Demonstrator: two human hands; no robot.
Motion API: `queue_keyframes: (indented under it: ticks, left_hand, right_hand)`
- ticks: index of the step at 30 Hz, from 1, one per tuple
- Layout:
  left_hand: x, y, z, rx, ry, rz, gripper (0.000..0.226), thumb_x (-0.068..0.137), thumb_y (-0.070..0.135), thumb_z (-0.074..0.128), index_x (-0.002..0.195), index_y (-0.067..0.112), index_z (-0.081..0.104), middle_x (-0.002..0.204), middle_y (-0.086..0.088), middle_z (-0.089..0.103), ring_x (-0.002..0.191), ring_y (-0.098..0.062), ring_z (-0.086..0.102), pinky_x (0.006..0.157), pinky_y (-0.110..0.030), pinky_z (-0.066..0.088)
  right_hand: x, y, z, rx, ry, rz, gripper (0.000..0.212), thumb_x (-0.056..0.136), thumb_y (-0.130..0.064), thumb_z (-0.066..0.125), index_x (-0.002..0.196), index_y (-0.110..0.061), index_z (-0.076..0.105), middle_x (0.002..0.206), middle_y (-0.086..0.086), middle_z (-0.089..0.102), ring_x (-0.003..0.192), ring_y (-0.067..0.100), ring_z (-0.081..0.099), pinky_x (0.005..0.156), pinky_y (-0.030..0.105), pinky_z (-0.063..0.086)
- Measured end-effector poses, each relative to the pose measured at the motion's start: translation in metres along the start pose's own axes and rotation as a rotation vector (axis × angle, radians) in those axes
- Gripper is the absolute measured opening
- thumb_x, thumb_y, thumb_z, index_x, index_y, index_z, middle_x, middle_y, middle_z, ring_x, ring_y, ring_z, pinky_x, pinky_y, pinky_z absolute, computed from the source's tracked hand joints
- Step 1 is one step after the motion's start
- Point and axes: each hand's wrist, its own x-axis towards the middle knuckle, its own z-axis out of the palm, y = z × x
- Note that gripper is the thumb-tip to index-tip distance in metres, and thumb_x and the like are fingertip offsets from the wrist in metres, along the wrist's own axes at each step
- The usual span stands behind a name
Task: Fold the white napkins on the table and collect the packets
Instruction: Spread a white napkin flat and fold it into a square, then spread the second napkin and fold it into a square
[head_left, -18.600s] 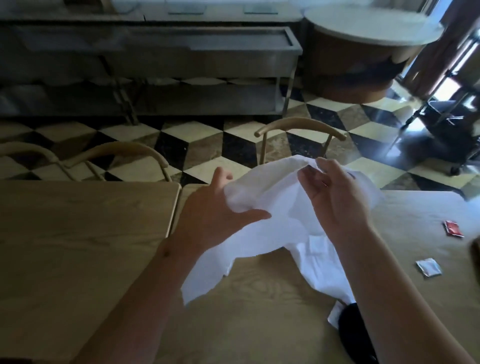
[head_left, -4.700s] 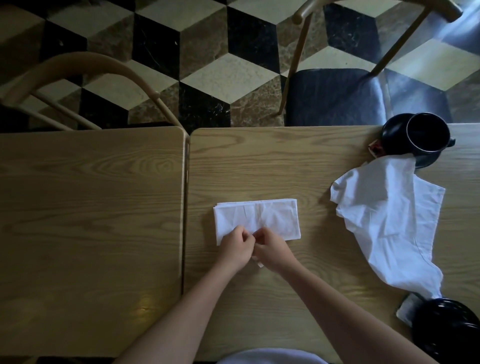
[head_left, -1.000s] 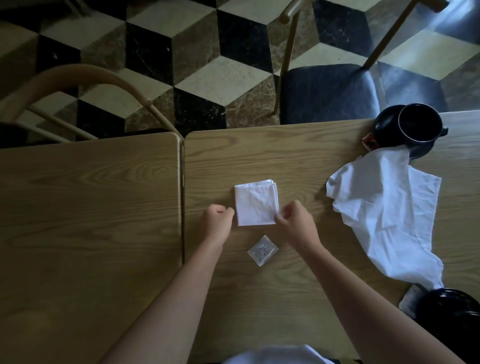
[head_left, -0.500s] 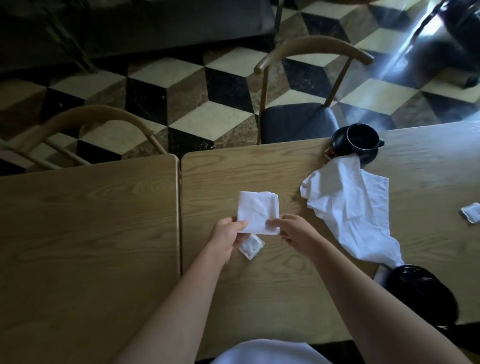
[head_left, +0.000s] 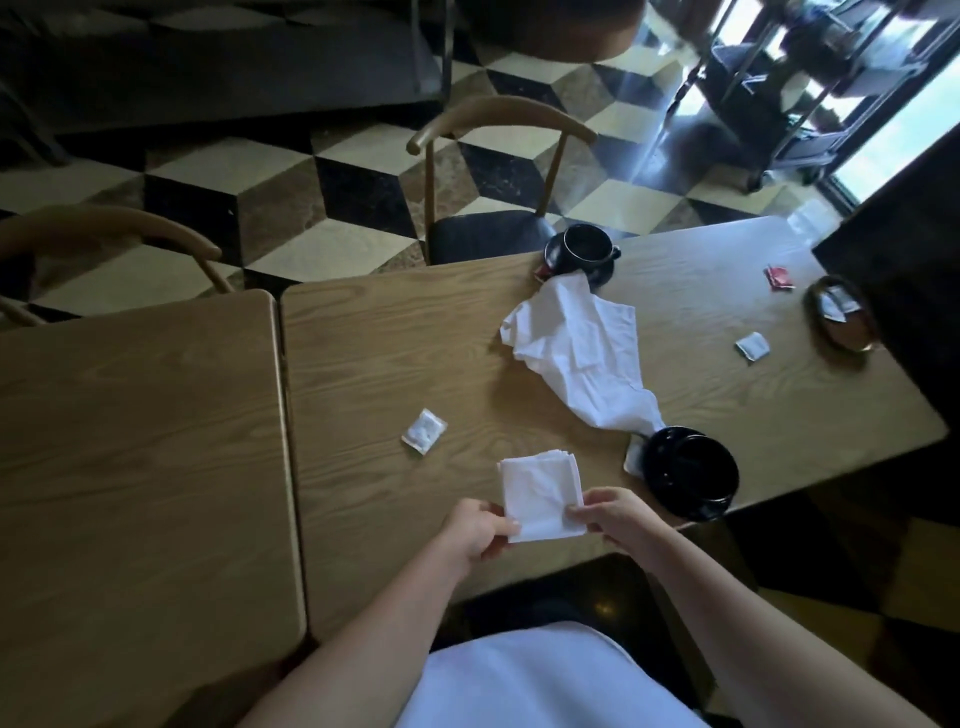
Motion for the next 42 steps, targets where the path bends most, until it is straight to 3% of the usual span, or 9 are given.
queue_keyframes:
  ticks: [6, 13, 17, 21, 29, 32, 36, 39, 42]
  left_hand:
    - [0.004, -0.001, 0.041, 0.059, 0.04, -0.014, 0.018, 0.069, -0.002, 0.076, 0.074, 0.007, 0.061, 0.062, -0.008, 0.066, 0.045, -0.014, 0.057, 0.044, -0.019, 0.042]
    - [0.034, 0.02, 0.076, 0.079, 0.195, -0.048, 0.015, 0.075, -0.003, 0.067, 0.075, 0.008, 0.056, 0.066, -0.014, 0.061, 0.047, -0.019, 0.052, 0.044, -0.023, 0.04]
    - [0.055, 0.02, 0.096, 0.121, 0.307, -0.11, 0.008, 0.079, 0.005, 0.064, 0.072, 0.009, 0.065, 0.066, -0.014, 0.067, 0.053, -0.022, 0.058, 0.046, -0.023, 0.043]
    - [0.072, 0.012, 0.11, 0.153, 0.385, -0.193, 0.014, 0.084, 0.011, 0.066, 0.076, 0.001, 0.071, 0.065, -0.012, 0.071, 0.053, -0.021, 0.062, 0.047, -0.024, 0.048]
    - [0.086, 0.02, 0.11, 0.239, 0.412, -0.261, 0.017, 0.082, 0.01, 0.074, 0.085, -0.006, 0.073, 0.067, -0.016, 0.072, 0.05, -0.019, 0.065, 0.052, -0.029, 0.058]
    - [0.08, 0.032, 0.108, 0.496, 0.345, -0.275, 0.021, 0.081, 0.02, 0.071, 0.084, -0.001, 0.071, 0.079, -0.014, 0.074, 0.062, -0.023, 0.064, 0.062, -0.036, 0.06]
    - [0.077, 0.067, 0.106, 1.095, 0.259, -0.187, 0.024, 0.08, 0.036, 0.059, 0.091, 0.015, 0.065, 0.098, -0.006, 0.068, 0.088, -0.027, 0.065, 0.066, -0.029, 0.046]
    - [0.085, 0.107, 0.113, 0.933, 0.241, -0.055, 0.02, 0.081, 0.036, 0.055, 0.078, 0.016, 0.057, 0.088, -0.005, 0.065, 0.075, -0.025, 0.061, 0.06, -0.03, 0.043]
    - [0.098, 0.146, 0.13, 0.522, 0.255, 0.029, 0.014, 0.078, 0.032, 0.054, 0.076, 0.019, 0.051, 0.081, -0.006, 0.068, 0.067, -0.025, 0.063, 0.06, -0.031, 0.048]
  right_hand:
    - [0.02, 0.015, -0.026, -0.238, 0.021, 0.088, 0.007, 0.08, -0.013, 0.07, 0.076, -0.008, 0.07, 0.059, 0.003, 0.049, 0.044, 0.012, 0.04, 0.037, 0.015, 0.031]
    - [0.059, 0.013, -0.052, -0.409, 0.048, 0.038, 0.009, 0.075, -0.019, 0.072, 0.073, -0.011, 0.068, 0.067, 0.0, 0.057, 0.062, 0.014, 0.053, 0.052, 0.024, 0.038]
    - [0.077, 0.022, -0.056, -0.53, 0.126, 0.039, 0.016, 0.078, -0.023, 0.057, 0.072, -0.012, 0.067, 0.077, 0.003, 0.067, 0.073, 0.023, 0.064, 0.059, 0.03, 0.047]
    - [0.092, 0.029, -0.053, -0.692, 0.125, 0.069, 0.022, 0.084, -0.02, 0.05, 0.094, -0.013, 0.068, 0.091, 0.005, 0.065, 0.088, 0.031, 0.066, 0.067, 0.031, 0.045]
    - [0.103, 0.027, -0.057, -0.866, 0.078, -0.061, 0.022, 0.092, -0.017, 0.047, 0.099, -0.009, 0.066, 0.104, 0.01, 0.069, 0.096, 0.035, 0.067, 0.066, 0.034, 0.044]
    - [0.102, 0.01, -0.06, -0.947, -0.028, -0.072, 0.023, 0.087, -0.009, 0.049, 0.104, -0.007, 0.065, 0.107, 0.009, 0.069, 0.099, 0.032, 0.068, 0.066, 0.032, 0.045]
    - [0.112, -0.028, -0.087, -0.779, 0.008, -0.198, 0.014, 0.078, -0.022, 0.048, 0.079, -0.014, 0.059, 0.071, 0.0, 0.064, 0.07, 0.026, 0.066, 0.054, 0.028, 0.046]
    - [0.135, -0.051, -0.126, -0.58, 0.268, -0.237, 0.027, 0.084, -0.032, 0.057, 0.107, -0.018, 0.054, 0.099, 0.001, 0.056, 0.089, 0.034, 0.062, 0.067, 0.034, 0.039]
    - [0.16, -0.06, -0.158, -0.55, 0.293, -0.122, 0.052, 0.086, -0.031, 0.068, 0.126, -0.006, 0.046, 0.126, 0.016, 0.053, 0.107, 0.042, 0.062, 0.078, 0.039, 0.043]
